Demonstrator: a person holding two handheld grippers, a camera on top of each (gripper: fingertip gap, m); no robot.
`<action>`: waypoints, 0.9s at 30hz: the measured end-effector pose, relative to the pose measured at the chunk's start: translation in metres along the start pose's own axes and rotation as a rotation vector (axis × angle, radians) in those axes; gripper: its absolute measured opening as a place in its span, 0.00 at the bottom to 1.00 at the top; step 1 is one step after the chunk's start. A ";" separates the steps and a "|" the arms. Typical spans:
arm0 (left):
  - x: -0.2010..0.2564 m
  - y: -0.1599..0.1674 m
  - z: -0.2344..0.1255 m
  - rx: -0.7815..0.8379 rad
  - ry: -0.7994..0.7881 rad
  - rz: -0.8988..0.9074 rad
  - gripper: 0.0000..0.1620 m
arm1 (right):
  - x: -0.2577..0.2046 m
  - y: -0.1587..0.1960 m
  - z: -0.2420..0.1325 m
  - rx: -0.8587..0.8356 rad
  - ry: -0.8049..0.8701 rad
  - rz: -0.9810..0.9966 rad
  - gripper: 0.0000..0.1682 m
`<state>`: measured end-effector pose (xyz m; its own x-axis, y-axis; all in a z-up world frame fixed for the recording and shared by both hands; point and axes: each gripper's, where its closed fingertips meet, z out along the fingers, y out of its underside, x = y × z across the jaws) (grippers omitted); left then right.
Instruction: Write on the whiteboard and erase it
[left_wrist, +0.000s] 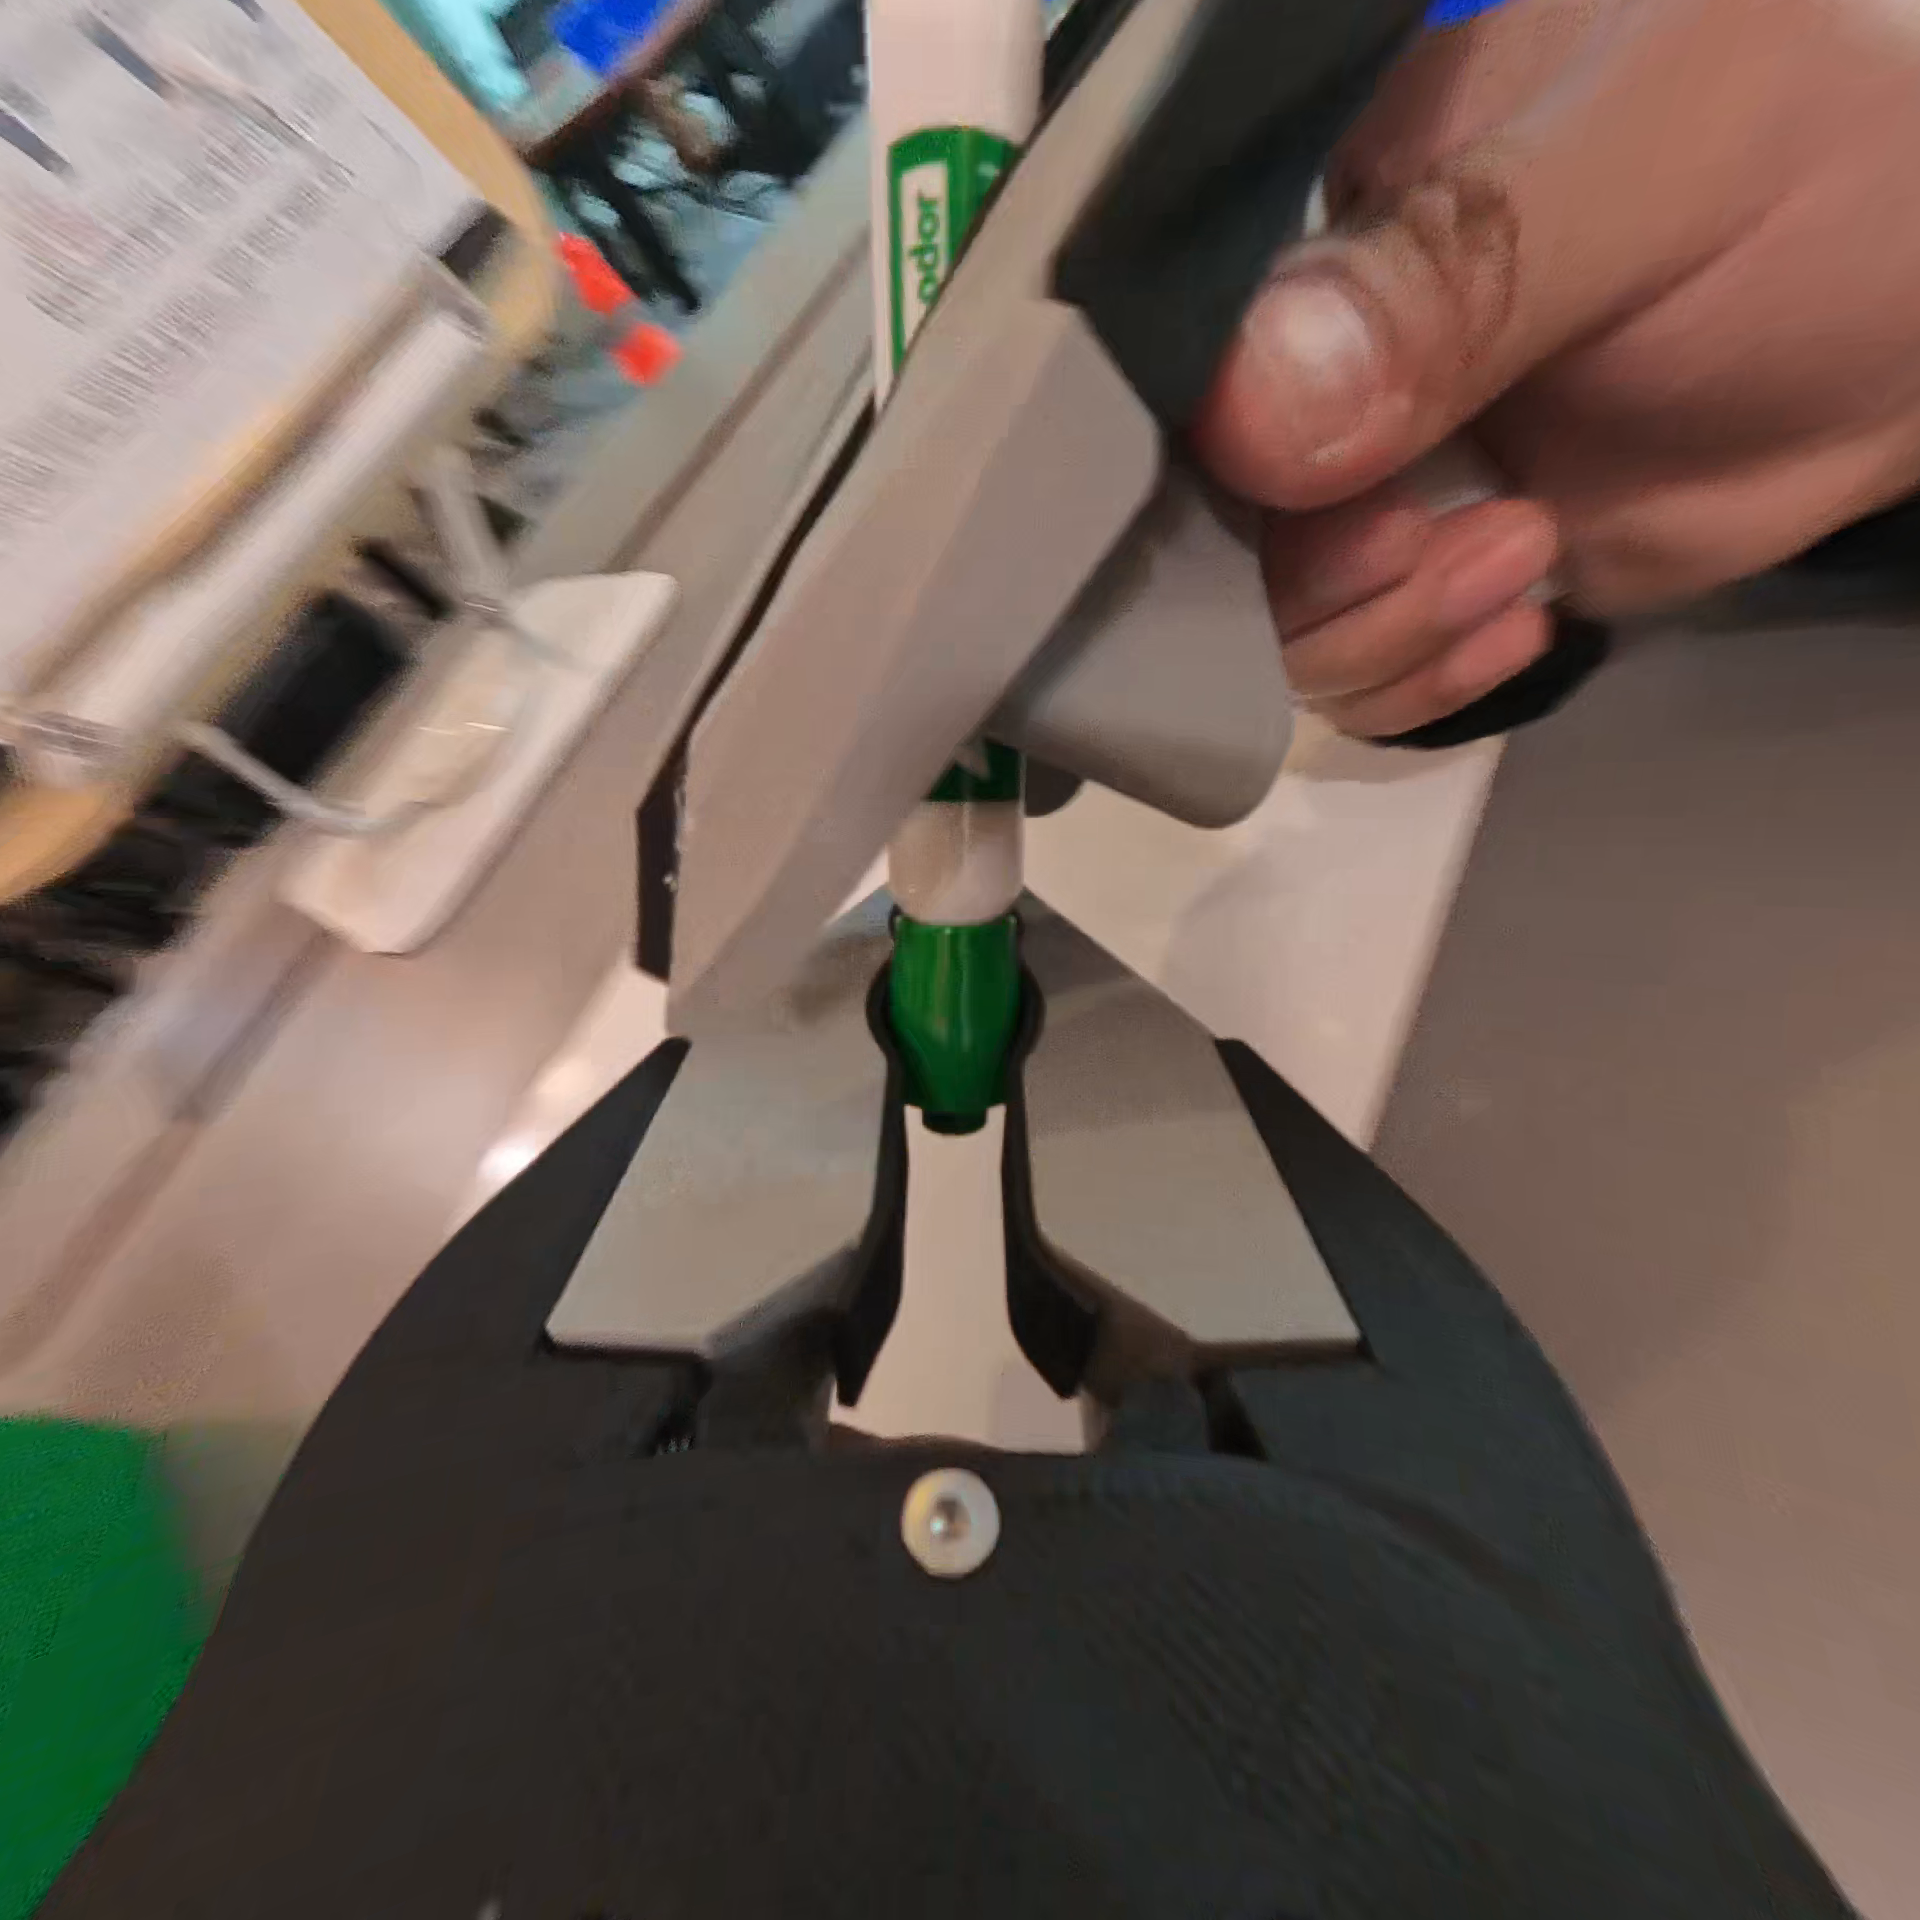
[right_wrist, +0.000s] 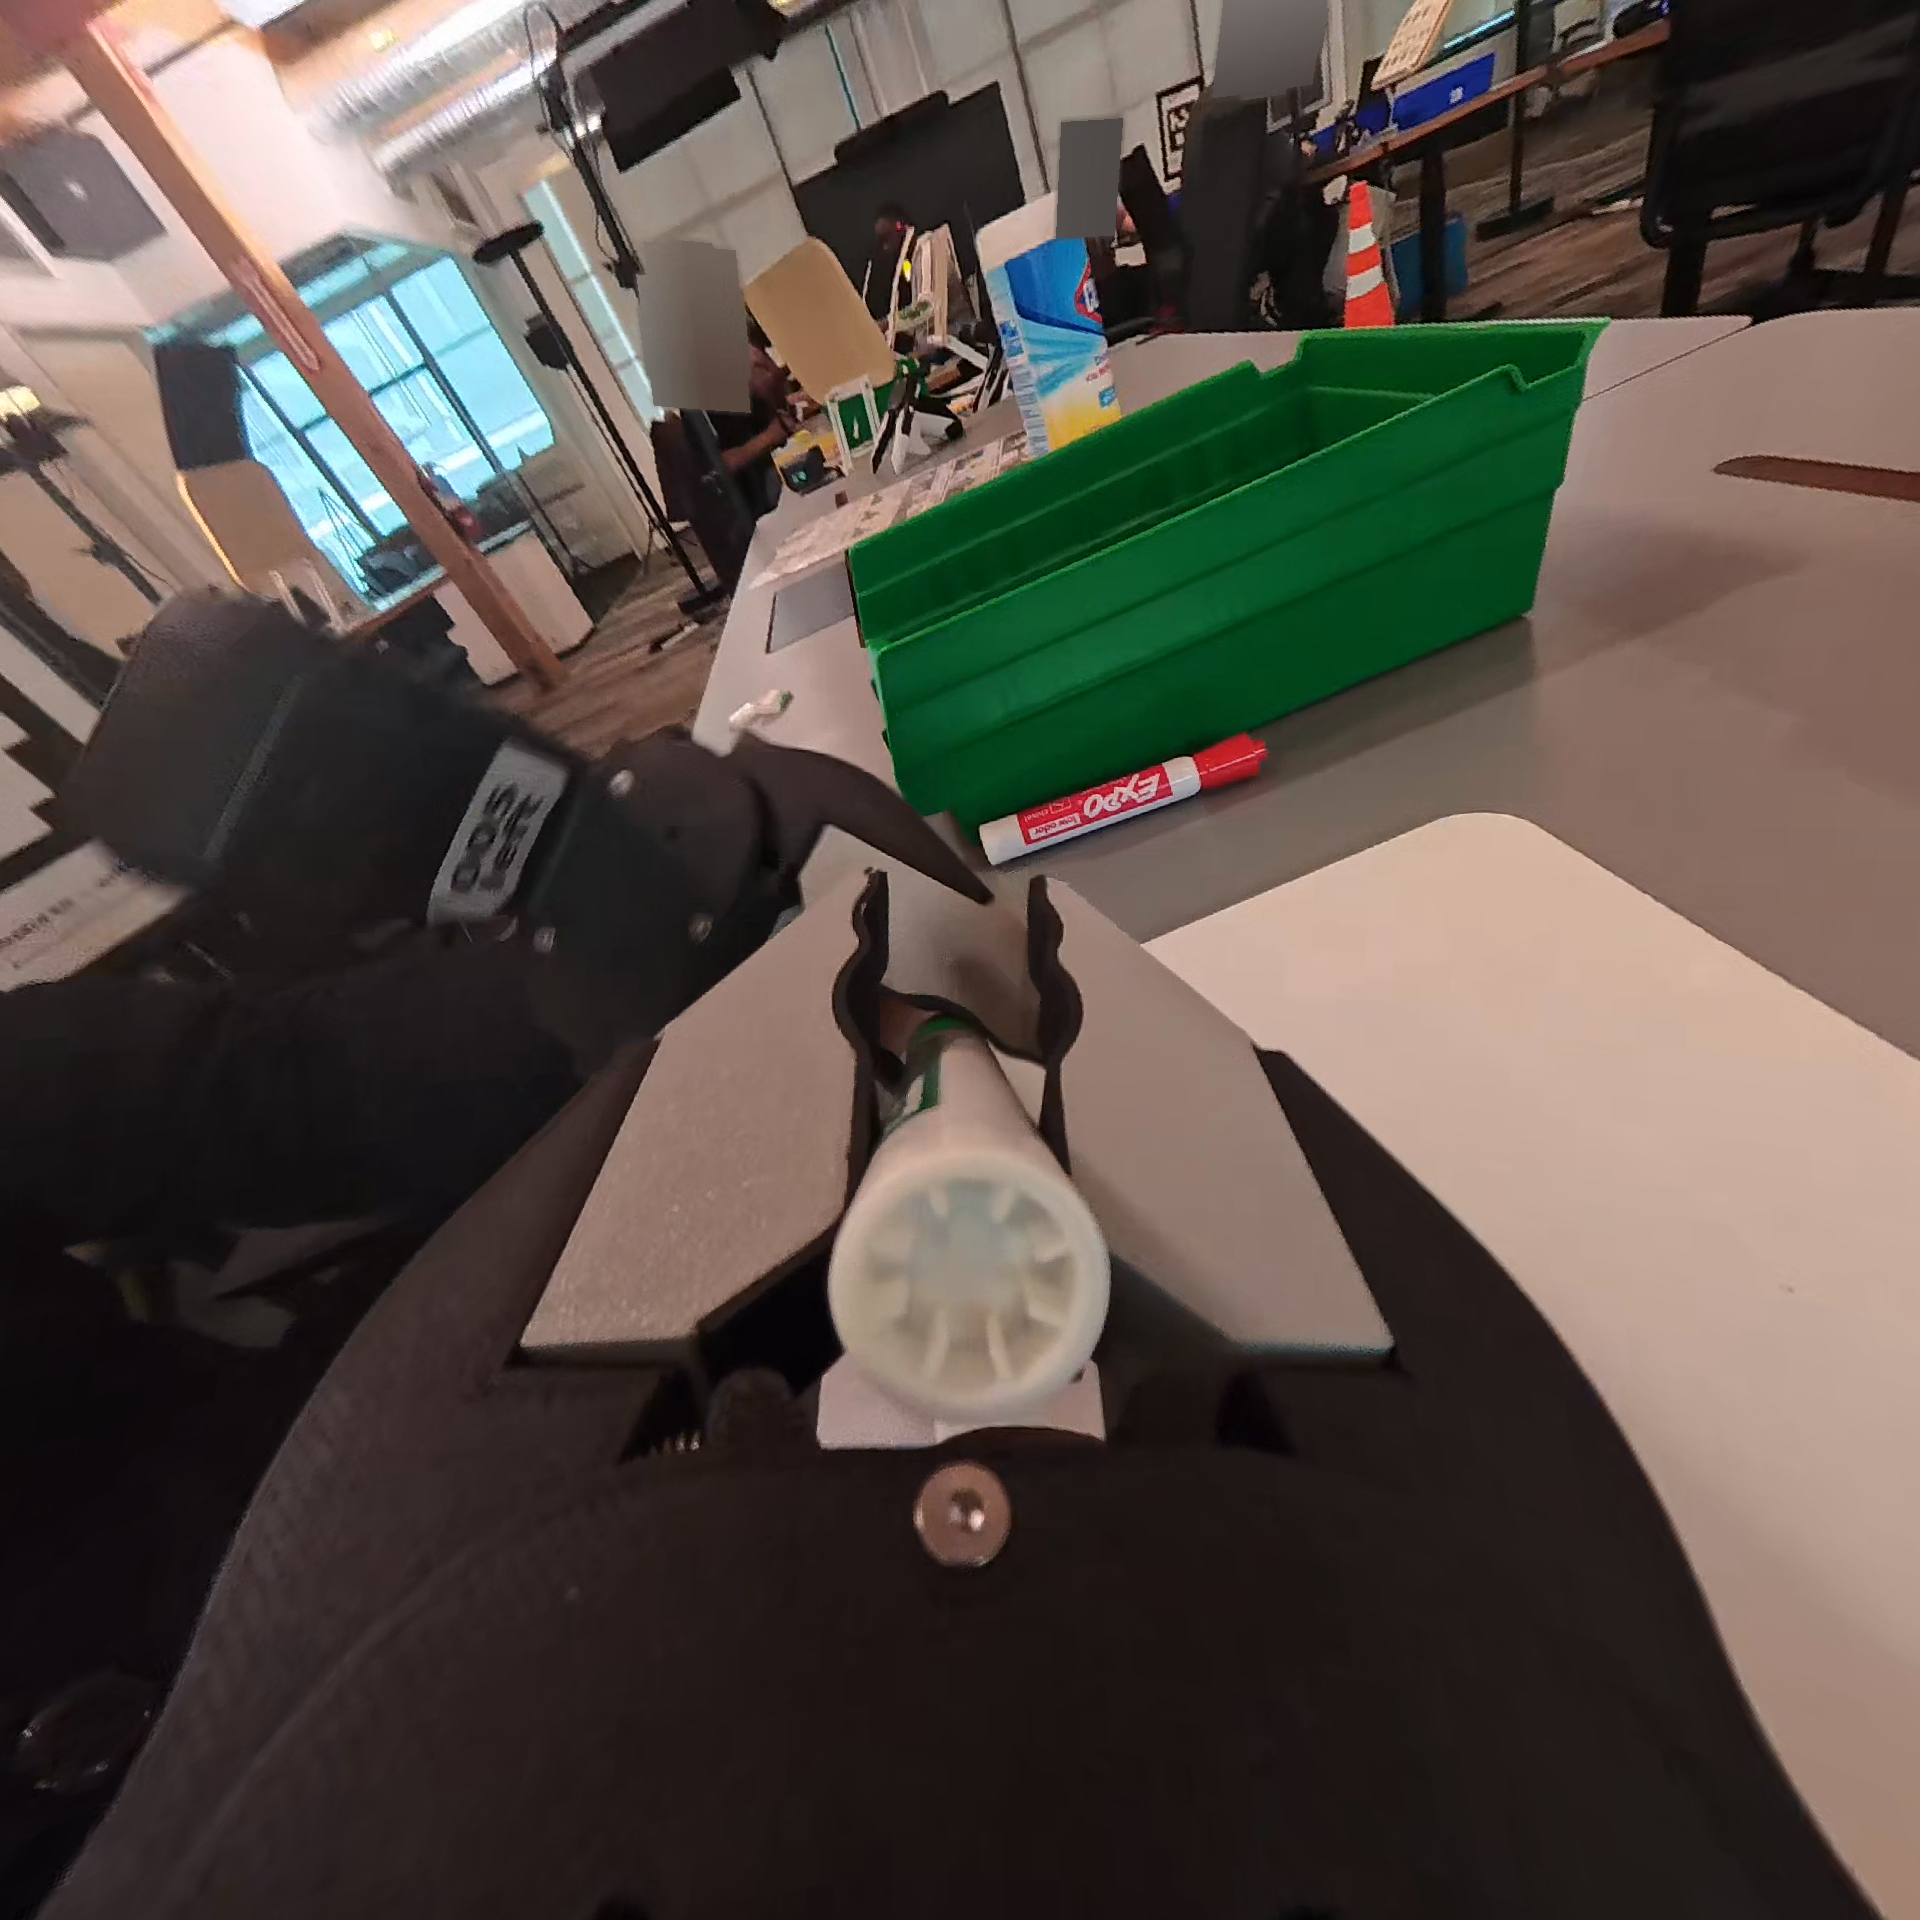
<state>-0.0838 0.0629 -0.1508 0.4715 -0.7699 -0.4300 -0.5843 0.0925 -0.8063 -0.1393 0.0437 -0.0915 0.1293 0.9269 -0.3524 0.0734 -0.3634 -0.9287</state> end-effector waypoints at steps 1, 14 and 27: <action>0.010 0.001 -0.001 0.003 0.108 -0.088 0.06 | -0.002 0.002 0.001 -0.014 -0.003 -0.022 0.15; 0.022 0.002 -0.002 -0.003 0.267 -0.273 0.07 | -0.002 0.012 0.007 -0.066 0.020 -0.045 0.15; 0.072 -0.033 -0.047 0.154 0.742 -0.378 0.05 | -0.063 0.005 0.003 -0.039 -0.217 -0.245 0.15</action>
<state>-0.0612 -0.0253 -0.1364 0.0303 -0.9763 0.2144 -0.3526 -0.2111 -0.9116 -0.1501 -0.0159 -0.0739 -0.1104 0.9841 -0.1392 0.1143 -0.1266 -0.9853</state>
